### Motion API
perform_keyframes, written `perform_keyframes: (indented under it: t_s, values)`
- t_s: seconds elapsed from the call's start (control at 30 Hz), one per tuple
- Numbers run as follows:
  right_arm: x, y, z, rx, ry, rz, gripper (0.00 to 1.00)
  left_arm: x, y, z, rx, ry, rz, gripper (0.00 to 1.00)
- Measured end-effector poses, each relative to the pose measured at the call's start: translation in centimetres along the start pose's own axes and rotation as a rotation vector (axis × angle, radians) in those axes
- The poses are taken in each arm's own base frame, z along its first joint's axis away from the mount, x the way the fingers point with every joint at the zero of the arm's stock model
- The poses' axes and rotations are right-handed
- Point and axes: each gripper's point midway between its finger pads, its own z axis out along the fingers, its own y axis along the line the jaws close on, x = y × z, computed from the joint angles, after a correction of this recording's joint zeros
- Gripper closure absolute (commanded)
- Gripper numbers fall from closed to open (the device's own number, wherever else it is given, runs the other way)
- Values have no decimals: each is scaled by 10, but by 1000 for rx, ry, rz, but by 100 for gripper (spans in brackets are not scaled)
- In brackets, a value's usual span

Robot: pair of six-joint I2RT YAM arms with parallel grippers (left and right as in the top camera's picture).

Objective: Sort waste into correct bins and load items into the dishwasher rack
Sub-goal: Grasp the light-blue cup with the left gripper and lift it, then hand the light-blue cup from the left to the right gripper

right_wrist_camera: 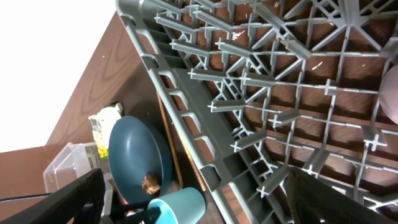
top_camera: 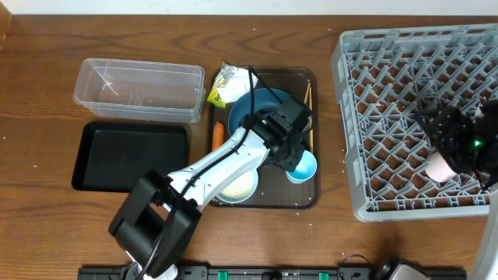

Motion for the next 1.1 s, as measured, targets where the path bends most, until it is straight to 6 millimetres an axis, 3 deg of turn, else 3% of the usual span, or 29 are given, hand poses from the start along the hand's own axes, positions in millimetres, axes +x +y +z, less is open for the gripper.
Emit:
perform_keyframes:
  t_s: [0.2,0.33,0.4,0.47,0.53,0.63,0.73,0.9,1.1]
  values:
    - [1,-1,0,4,2,-2,12,5,-1,0,7,23,-1,94]
    - [1,-1,0,5,4,-23,13,16,1,-16,31,59,-23,94]
    - [1,0,0,-1,6,-51,16,11,3,-37,64,25,-46,94]
    - [4,5,0,-28,16,-103,23,-1,7,-69,121,-54,-77,94]
    - [9,14,0,-77,37,-151,23,-15,16,-110,192,-161,-119,94]
    - [27,44,2,-217,101,-264,23,-33,31,-172,313,-323,-170,94]
    - [53,83,3,-382,176,-392,23,-39,37,-212,460,-412,-186,94]
    - [107,150,2,-642,284,-651,26,-37,26,-241,718,-422,-173,94]
    - [169,210,-10,-896,337,-936,28,-31,10,-258,868,-402,-137,94]
